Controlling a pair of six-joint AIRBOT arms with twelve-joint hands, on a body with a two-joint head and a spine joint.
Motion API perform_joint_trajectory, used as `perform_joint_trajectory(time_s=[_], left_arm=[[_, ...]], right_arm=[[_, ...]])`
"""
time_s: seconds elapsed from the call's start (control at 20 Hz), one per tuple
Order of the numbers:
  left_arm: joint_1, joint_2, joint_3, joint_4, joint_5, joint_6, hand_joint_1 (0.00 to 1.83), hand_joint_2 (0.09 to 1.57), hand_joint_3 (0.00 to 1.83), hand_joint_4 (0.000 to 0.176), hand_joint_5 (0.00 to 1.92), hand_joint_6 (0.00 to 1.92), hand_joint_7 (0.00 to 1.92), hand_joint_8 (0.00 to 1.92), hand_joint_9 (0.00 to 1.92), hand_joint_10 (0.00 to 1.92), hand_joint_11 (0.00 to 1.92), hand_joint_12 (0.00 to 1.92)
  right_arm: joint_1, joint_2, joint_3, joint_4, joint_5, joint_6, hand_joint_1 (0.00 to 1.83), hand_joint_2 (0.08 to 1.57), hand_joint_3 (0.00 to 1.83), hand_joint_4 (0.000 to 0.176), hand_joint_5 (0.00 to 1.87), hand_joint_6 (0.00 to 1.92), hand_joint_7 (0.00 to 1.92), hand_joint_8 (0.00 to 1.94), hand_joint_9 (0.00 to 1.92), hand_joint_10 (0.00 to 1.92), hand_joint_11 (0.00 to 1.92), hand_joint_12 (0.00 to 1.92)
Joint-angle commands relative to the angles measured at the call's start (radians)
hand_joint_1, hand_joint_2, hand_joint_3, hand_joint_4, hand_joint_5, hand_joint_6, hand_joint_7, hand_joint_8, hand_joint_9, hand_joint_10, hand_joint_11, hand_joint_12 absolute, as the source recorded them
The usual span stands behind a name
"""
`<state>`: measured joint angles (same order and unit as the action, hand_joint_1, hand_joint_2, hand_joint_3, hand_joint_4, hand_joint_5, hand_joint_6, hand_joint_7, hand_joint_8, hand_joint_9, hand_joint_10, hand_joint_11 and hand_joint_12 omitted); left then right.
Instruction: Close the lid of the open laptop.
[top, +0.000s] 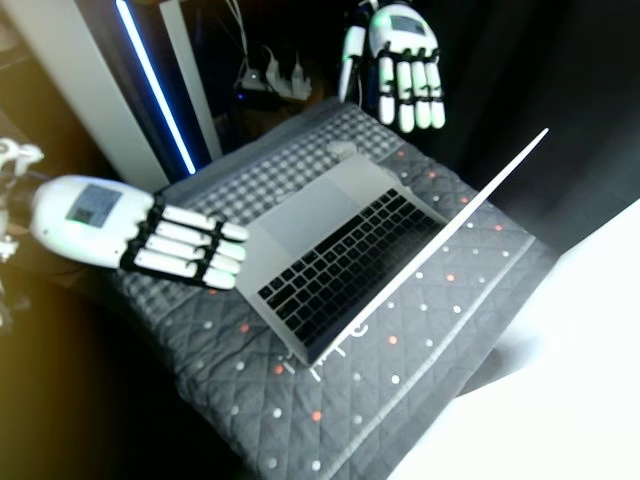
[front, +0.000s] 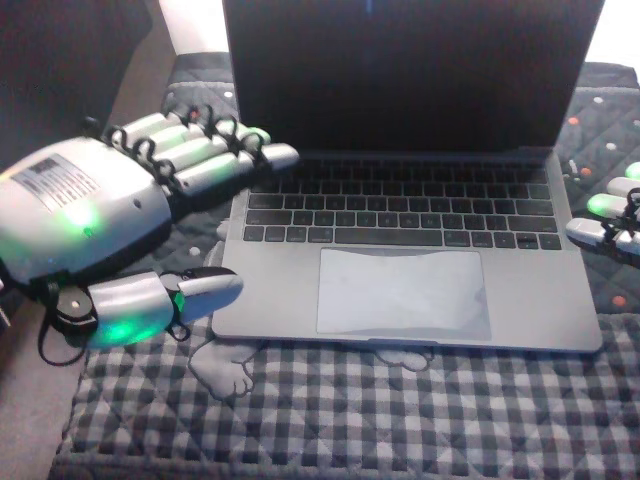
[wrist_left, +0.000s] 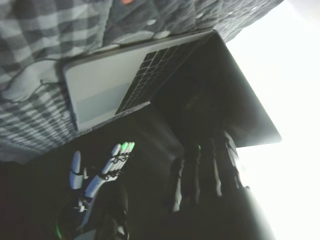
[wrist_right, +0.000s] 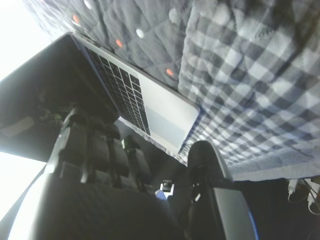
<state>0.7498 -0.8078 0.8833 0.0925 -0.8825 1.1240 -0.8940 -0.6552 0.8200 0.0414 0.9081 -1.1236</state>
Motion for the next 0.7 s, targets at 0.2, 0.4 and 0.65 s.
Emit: perform_joint_trajectory(time_s=[0.2,0.4,0.65], left_arm=[[0.001,-0.008,-0.006,0.04,-0.062,-0.056,0.16,1.46,0.0,0.072,0.0,0.0,0.01,0.0,0.0,0.0,0.0,0.07],[0.01,-0.051,0.012,0.095,0.018,-0.117,0.21,1.47,0.0,0.043,0.04,0.01,0.03,0.0,0.02,0.01,0.0,0.12],[0.035,-0.114,0.043,0.095,0.101,-0.152,0.18,1.47,0.0,0.009,0.03,0.01,0.06,0.0,0.05,0.01,0.0,0.36]], right_arm=[[0.014,0.007,0.004,0.018,0.118,-0.001,0.0,1.41,0.03,0.035,0.0,0.0,0.0,0.0,0.0,0.0,0.0,0.0],[0.029,0.006,0.011,0.027,0.137,-0.001,0.0,1.39,0.01,0.095,0.0,0.0,0.0,0.0,0.0,0.0,0.0,0.0],[0.09,-0.011,0.025,0.016,0.139,-0.001,0.01,1.43,0.02,0.109,0.0,0.0,0.0,0.0,0.0,0.0,0.0,0.0]])
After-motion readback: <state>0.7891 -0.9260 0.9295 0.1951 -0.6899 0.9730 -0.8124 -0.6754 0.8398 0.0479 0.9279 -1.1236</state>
